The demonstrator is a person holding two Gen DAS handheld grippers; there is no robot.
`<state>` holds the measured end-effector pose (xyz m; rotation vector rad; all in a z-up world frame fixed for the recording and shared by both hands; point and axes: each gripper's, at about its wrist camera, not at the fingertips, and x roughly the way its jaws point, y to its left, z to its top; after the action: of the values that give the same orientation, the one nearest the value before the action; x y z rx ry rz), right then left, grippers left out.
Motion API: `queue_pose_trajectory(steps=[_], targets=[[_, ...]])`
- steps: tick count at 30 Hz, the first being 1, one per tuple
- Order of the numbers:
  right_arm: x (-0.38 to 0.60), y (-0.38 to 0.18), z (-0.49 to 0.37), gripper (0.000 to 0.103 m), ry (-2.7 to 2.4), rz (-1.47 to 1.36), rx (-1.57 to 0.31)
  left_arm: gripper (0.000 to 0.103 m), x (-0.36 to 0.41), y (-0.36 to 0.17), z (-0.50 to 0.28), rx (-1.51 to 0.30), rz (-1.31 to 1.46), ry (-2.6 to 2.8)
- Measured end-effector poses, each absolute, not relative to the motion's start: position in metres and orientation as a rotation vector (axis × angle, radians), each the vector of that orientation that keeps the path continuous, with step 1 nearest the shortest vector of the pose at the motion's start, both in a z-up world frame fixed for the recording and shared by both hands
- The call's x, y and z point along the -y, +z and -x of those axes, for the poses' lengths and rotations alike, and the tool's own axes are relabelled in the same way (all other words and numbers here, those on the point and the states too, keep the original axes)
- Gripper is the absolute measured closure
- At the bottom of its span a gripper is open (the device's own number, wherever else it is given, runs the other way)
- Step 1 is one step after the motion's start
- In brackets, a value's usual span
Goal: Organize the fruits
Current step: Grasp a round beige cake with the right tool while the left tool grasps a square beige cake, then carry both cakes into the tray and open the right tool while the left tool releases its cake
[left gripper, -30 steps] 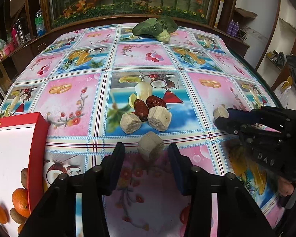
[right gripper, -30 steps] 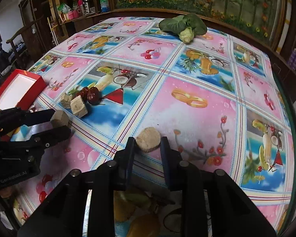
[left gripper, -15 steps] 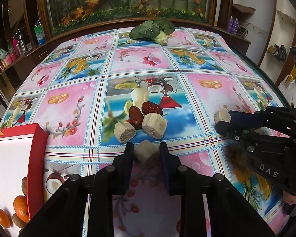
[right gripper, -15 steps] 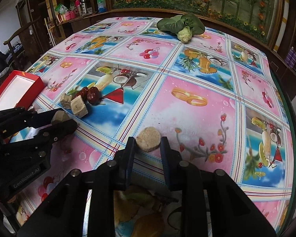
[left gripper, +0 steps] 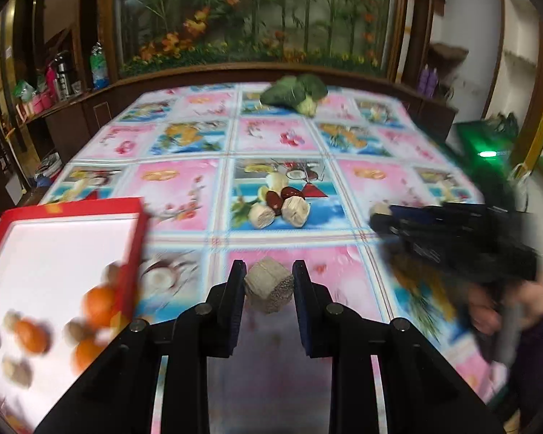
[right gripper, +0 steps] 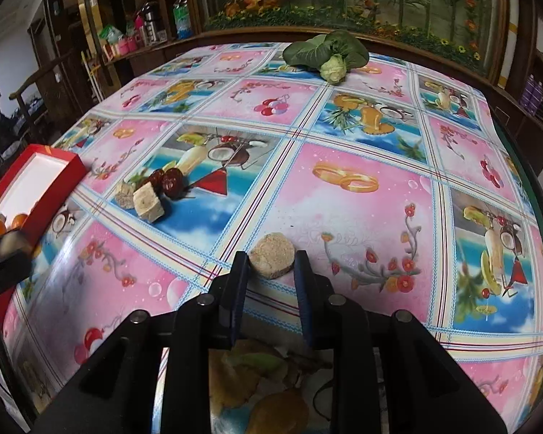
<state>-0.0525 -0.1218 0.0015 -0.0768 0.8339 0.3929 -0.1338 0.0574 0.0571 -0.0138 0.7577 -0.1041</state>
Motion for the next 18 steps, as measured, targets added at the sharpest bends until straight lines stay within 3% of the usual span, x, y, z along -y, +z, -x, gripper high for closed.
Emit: queue_pose_trajectory(steps=[9, 18], targets=[[0.112, 0.002, 0.064, 0.076, 0.243, -0.045, -0.847, 0.078, -0.144, 0.103, 0.214, -0.614, 0.086, 0.014], [0.078, 0.007, 0.085, 0.076, 0.208, -0.106, -0.903, 0.078, -0.195, 0.088, 0.242, -0.628, 0.165, 0.073]])
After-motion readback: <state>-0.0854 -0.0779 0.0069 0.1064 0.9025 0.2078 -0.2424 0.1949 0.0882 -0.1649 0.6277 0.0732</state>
